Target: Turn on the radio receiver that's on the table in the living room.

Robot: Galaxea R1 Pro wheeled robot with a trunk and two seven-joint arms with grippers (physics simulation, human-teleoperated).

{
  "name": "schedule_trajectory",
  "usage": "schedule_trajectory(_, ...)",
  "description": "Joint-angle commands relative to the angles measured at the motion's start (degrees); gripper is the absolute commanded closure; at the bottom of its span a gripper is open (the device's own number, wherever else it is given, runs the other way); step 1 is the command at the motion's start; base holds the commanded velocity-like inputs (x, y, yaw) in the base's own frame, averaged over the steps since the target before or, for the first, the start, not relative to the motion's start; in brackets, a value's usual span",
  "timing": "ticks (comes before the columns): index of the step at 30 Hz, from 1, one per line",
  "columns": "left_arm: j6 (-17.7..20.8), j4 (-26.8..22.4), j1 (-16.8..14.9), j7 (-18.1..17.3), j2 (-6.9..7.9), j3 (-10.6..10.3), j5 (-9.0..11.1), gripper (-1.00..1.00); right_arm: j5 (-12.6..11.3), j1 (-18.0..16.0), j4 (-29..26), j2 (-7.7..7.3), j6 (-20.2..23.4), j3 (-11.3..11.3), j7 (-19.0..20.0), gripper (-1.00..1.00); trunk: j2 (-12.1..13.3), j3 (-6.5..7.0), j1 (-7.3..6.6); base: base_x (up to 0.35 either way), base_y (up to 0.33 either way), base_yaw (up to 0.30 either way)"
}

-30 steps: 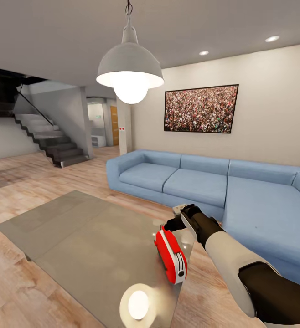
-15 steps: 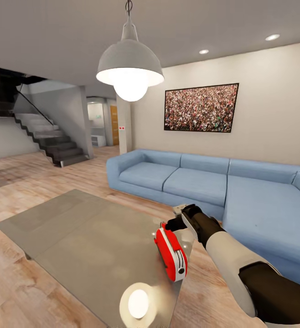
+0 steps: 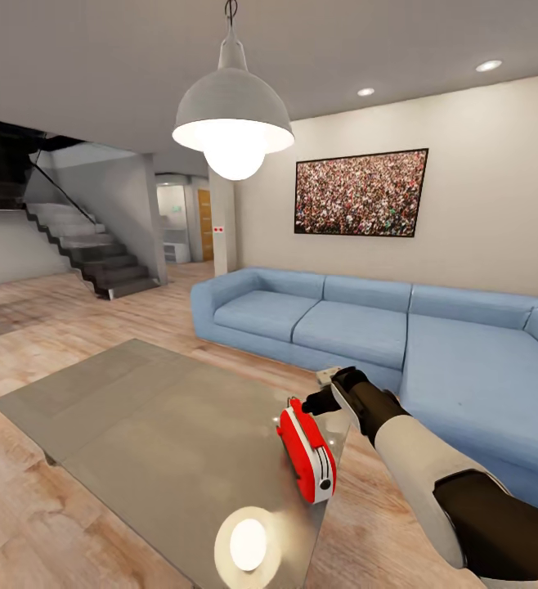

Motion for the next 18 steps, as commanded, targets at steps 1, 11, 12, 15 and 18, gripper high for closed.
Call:
schedule_trajectory(1,0.00,0.00,0.00,0.00,-0.05,0.00,0.00,-1.00,0.04,0.00,0.00,-0.01,-0.02,0.00,0.02,-1.00,-0.42,-0.18,0.23,0.000,0.000,0.000)
schedule_trajectory(11,-0.01,0.00,0.00,0.00,-0.18,-0.08,0.00,-1.00,0.09,0.00,0.00,-0.01,-0.08,0.00,0.17,-1.00,-4.02,-1.80,2.20,0.000,0.000,0.000)
schedule_trajectory(12,-0.01,0.00,0.00,0.00,-0.18,-0.08,0.00,-1.00,0.09,0.00,0.00,-0.01,-0.08,0.00,0.18,-1.00,-4.02,-1.80,2.20,0.000,0.000,0.000)
schedule_trajectory(15,-0.01,0.06,0.00,0.00,-0.18,-0.09,0.00,-1.00,0.09,0.00,0.00,-0.01,-0.09,0.01,0.18,-1.00,-4.02,-1.80,2.20,0.000,0.000,0.000)
schedule_trajectory(18,-0.01,0.07,0.00,0.00,-0.19,-0.09,0.00,-1.00,0.09,0.00,0.00,0.00,-0.09,0.00,0.13,-1.00,-4.43,-1.98,2.42,0.000,0.000,0.000)
